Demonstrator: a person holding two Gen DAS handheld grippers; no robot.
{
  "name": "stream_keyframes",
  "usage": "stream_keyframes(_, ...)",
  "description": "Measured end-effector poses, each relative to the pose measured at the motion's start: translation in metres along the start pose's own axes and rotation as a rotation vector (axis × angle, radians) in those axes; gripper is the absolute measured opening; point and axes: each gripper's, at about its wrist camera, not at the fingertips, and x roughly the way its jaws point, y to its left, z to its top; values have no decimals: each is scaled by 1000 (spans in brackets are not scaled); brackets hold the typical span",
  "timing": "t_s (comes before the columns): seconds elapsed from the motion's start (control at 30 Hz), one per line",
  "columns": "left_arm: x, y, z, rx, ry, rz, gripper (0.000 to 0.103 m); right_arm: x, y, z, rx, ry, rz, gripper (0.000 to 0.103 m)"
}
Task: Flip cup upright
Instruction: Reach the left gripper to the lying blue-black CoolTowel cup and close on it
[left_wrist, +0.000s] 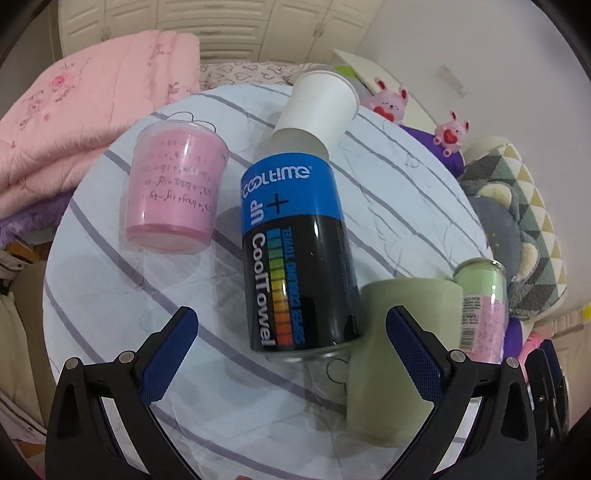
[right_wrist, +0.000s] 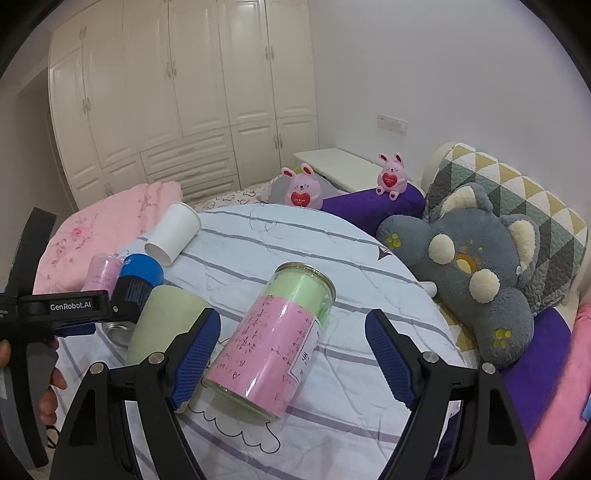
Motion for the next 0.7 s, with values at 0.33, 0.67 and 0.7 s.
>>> stream_keyframes(0.33, 25, -2, 13, 29, 47, 38, 95, 11, -1, 5, 5, 11, -4, 82)
stream_keyframes(0.67, 21, -15, 6, 138, 29, 69, 68, 11, 3, 5, -3, 15, 1, 82)
stream_keyframes(0.7, 19, -12, 4, 142, 28, 70, 68, 10, 4, 5, -3, 14, 2, 82)
